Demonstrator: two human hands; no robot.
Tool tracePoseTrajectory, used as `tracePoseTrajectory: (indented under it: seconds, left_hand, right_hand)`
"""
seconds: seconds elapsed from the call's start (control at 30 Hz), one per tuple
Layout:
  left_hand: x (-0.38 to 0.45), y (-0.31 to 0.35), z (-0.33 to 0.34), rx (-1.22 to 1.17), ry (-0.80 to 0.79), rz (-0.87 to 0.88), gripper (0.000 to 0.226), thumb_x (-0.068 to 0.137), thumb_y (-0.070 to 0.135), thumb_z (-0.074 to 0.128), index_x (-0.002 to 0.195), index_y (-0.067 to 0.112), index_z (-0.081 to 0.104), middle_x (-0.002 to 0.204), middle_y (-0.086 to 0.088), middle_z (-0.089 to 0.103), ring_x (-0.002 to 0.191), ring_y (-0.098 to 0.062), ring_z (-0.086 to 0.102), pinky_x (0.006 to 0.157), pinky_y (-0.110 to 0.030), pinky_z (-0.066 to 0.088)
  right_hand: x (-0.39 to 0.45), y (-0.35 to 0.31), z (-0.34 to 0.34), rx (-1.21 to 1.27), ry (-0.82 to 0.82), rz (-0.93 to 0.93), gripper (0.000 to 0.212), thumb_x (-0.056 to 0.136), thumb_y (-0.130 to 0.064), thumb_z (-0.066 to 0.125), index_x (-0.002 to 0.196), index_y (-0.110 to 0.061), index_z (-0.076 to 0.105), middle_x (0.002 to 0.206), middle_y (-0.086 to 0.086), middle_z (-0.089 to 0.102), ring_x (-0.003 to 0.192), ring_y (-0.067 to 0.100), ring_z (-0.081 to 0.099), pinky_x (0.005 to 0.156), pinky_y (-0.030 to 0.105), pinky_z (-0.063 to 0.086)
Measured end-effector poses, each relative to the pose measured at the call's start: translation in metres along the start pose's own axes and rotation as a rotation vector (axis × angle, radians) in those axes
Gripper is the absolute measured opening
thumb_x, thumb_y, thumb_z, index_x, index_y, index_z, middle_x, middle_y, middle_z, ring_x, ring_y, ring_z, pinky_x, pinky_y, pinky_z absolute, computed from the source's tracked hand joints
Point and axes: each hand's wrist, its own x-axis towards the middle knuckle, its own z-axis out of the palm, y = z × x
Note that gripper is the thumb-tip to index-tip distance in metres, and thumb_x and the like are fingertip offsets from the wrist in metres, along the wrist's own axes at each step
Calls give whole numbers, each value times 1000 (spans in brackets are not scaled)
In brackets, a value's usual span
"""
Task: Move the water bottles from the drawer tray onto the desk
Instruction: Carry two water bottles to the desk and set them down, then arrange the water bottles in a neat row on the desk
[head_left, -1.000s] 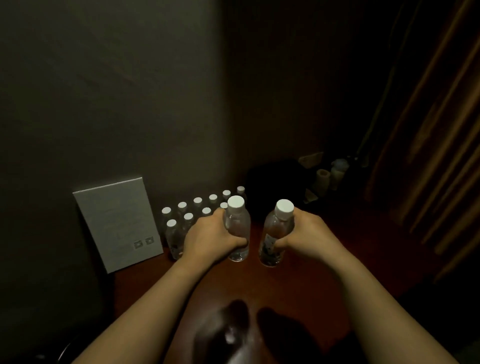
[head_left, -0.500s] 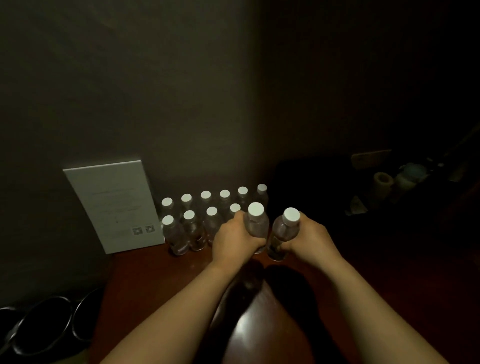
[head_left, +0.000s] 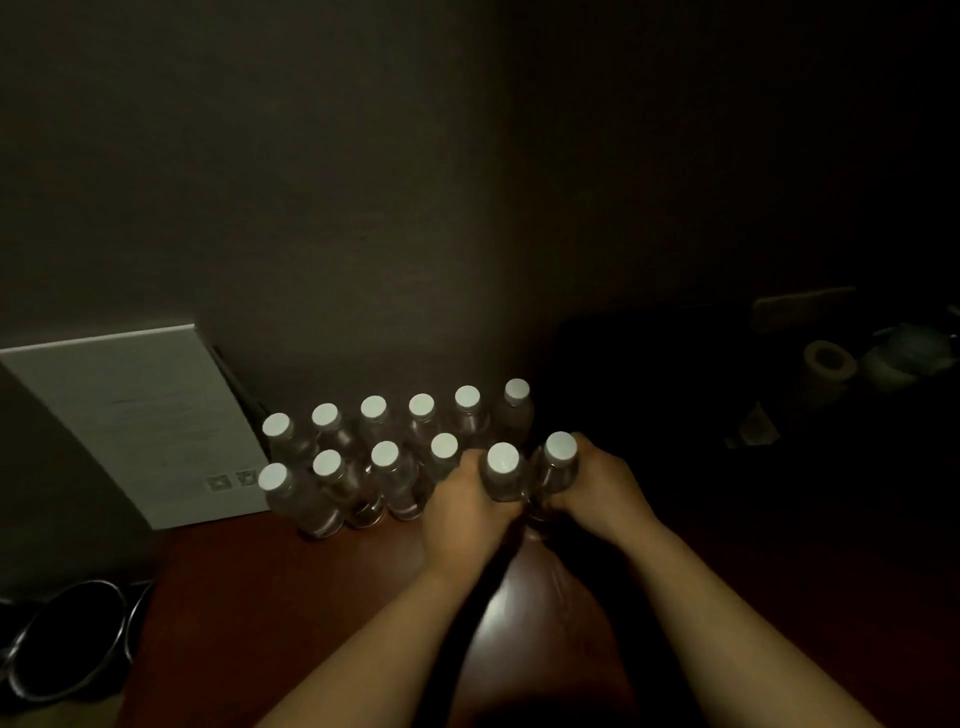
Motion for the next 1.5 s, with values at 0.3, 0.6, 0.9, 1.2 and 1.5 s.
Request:
tracePoseTrajectory:
  seconds: [0.3, 0.6, 0.9, 1.2, 1.5]
  left_hand:
    - [16, -14, 33, 46, 15, -71, 52, 79, 51, 69, 122, 29, 50, 92, -5, 74, 87, -31, 70, 70, -40, 57]
    - [18, -23, 47, -125, 24, -80, 56, 79, 30, 76, 129, 24, 50, 104, -1, 74, 96, -21, 70, 81, -38, 57]
    - [14, -16, 26, -174, -6, 16, 60, 78, 21, 76, 133, 25, 51, 116, 2, 71, 106, -15, 66, 86, -21, 48]
    - [2, -15, -5, -132, 22, 99, 64, 75, 25, 81, 133, 20, 54, 121, -1, 67, 111, -16, 63, 95, -25, 49]
    - [-43, -41, -87, -61, 73, 123, 58, 77, 26, 79, 130, 20, 58, 121, 1, 66, 109, -13, 63, 96, -28, 51]
  right_hand:
    - [34, 15, 15, 96, -28, 25, 44, 79, -29, 76, 119, -27, 59, 111, -3, 66, 102, 18, 62, 81, 25, 45]
    - [42, 17, 23, 137, -29, 18, 44, 75, -29, 77, 116, -34, 60, 102, -14, 63, 91, 5, 57, 72, 19, 42]
    - [35, 9, 17, 117, -41, 22, 56, 73, -25, 81, 123, -31, 57, 106, -15, 59, 101, 7, 56, 81, 23, 39]
    - [-3, 0, 9, 123, 132, 56, 71, 72, -17, 83, 136, -24, 53, 126, 4, 65, 118, 25, 59, 90, 26, 42]
    - [-54, -48, 13, 71, 315, -75, 67, 69, -23, 84, 131, -20, 58, 119, 7, 65, 110, 25, 62, 93, 33, 50]
